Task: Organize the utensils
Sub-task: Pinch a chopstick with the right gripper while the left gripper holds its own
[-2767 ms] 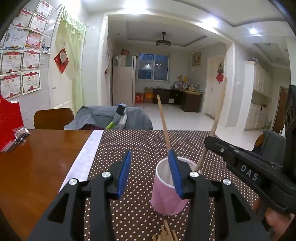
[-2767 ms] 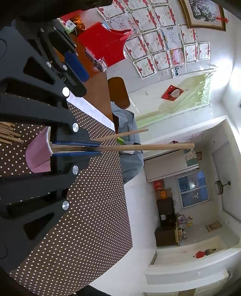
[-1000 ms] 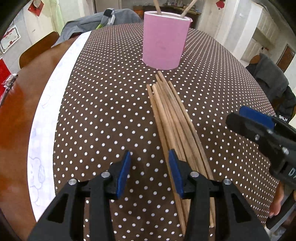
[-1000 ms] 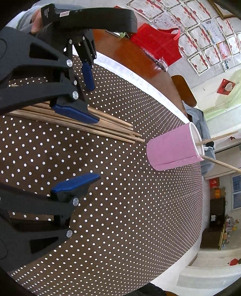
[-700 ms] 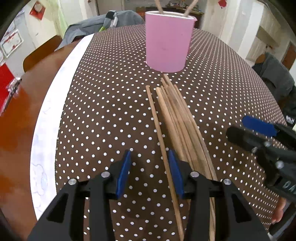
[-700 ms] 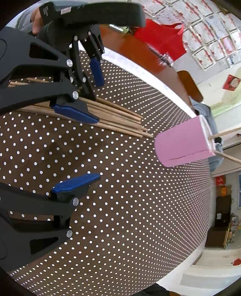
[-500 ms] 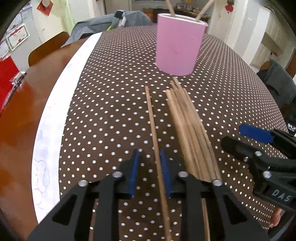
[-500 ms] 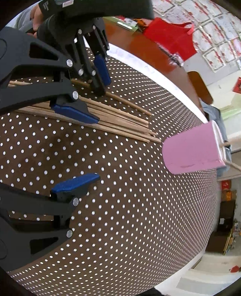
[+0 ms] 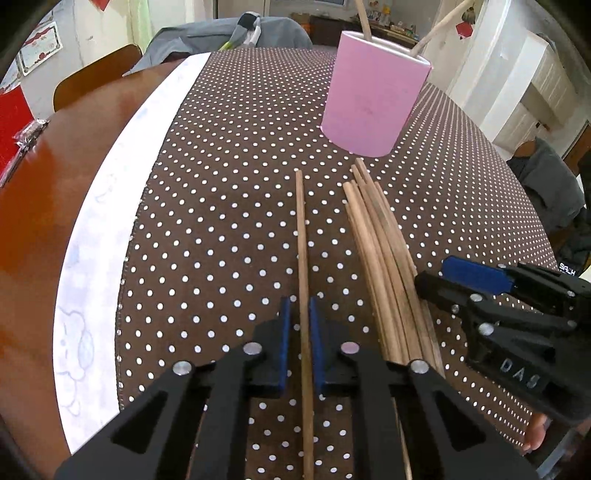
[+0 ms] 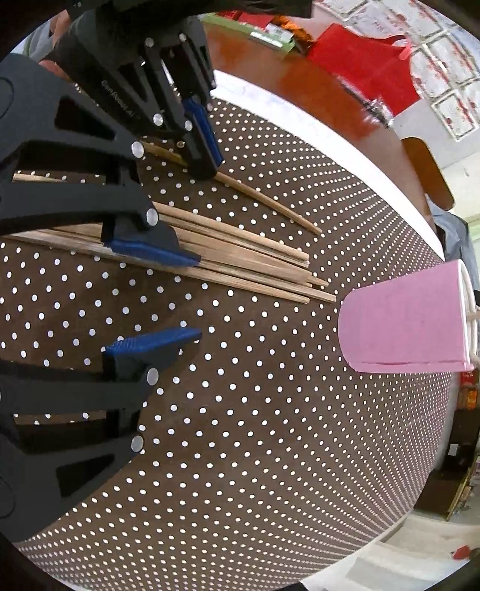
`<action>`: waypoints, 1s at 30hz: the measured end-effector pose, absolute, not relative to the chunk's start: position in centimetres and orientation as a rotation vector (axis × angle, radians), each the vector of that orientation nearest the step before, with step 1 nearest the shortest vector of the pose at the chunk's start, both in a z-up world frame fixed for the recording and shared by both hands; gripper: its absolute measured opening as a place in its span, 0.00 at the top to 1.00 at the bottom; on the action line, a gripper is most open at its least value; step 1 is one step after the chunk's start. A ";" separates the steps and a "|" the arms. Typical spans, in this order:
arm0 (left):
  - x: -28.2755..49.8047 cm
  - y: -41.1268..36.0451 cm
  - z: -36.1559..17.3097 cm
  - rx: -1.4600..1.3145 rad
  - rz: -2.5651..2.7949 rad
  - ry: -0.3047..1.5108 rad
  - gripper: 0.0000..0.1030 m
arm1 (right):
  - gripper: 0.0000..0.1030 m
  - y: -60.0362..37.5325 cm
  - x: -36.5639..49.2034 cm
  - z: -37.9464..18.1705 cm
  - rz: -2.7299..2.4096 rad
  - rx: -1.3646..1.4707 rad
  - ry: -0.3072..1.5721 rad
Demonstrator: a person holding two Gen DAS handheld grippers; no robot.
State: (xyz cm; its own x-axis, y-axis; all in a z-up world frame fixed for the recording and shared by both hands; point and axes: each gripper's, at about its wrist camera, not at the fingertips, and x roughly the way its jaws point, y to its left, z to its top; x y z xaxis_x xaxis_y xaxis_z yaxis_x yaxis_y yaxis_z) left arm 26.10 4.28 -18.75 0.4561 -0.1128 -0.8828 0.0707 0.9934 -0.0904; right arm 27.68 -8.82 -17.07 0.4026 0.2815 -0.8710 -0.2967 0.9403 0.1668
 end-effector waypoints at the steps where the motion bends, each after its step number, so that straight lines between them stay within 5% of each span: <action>1: 26.3 4.4 -18.7 -0.041 -0.112 1.098 0.89 | 0.67 -8.6 27.8 -17.1 0.359 -0.026 1.102; 28: 28.9 2.8 -18.5 0.045 -0.093 1.170 0.89 | 0.68 -4.3 31.8 -17.9 0.317 -0.236 1.205; 30: 28.9 2.9 -18.5 0.040 -0.092 1.168 0.89 | 0.78 -4.0 32.1 -18.1 0.321 -0.246 1.200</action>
